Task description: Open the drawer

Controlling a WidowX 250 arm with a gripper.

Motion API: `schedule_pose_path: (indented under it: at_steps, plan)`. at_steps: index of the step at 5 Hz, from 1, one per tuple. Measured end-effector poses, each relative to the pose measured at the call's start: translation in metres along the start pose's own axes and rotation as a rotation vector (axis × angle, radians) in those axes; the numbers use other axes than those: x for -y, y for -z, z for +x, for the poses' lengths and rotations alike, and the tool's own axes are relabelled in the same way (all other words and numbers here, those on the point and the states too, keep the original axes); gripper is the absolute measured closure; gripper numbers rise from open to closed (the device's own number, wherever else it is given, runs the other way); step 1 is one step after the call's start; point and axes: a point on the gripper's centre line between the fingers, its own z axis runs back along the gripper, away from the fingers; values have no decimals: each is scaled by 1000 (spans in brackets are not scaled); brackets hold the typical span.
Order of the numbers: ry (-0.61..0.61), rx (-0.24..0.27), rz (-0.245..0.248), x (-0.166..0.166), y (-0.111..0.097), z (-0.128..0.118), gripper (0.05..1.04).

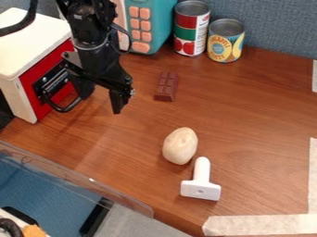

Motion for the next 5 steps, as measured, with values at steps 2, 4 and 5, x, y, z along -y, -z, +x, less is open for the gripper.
schedule_pose_path:
  at_steps: [2,4,5]
  plan:
    - [-32,-19,42,-6,12,-1,84]
    - [-27,23,134,-15,12,5,84]
    - [1,44,184,-15,11,9,84]
